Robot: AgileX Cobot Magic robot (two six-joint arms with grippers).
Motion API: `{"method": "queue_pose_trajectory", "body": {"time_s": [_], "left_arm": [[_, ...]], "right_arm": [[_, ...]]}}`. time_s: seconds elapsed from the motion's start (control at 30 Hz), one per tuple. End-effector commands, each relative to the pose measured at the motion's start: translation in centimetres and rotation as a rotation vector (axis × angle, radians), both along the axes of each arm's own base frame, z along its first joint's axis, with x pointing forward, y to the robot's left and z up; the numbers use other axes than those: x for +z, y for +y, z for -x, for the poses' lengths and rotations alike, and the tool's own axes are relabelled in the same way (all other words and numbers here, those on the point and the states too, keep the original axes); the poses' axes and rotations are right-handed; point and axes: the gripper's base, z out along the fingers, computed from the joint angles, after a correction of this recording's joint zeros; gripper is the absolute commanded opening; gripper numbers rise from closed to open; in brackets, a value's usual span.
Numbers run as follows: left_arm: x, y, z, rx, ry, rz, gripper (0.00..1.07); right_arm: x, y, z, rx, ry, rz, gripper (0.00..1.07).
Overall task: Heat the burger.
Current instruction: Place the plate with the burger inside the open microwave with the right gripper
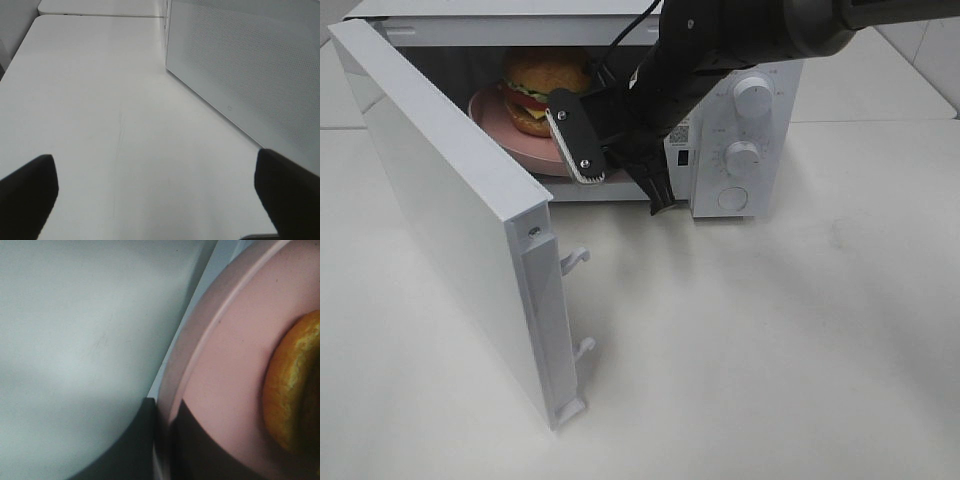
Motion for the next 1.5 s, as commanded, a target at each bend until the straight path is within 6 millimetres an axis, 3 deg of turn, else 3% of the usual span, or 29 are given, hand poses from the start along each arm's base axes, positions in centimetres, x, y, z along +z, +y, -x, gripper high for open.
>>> {"method": "queue_pose_trajectory", "body": {"time_s": [0.03, 0.6, 1.17, 1.43, 1.5], "left_arm": [[0.0, -0.1, 0.2, -0.005, -0.025, 0.010, 1.00], [0.0, -0.1, 0.2, -0.005, -0.025, 0.010, 1.00], [0.0, -0.1, 0.2, -0.005, -0.025, 0.010, 1.00], [0.0, -0.1, 0.2, -0.005, -0.025, 0.010, 1.00], [0.0, -0.1, 0.2, -0.005, -0.025, 0.010, 1.00]], "right_arm": [[1.4, 0.4, -0.9, -0.014, -0.073, -0.046, 0.00], [0.9, 1.8, -3.8, -0.083, -0.095, -0.067, 0.00], [-1.3, 1.9, -4.5, -0.093, -0.093, -0.022, 0.03], [-1.4, 1.6, -4.6, -0.152, -0.075, -0.016, 0.26], [-1.5, 1.6, -4.5, -0.161, -0.067, -0.015, 0.42]]}}
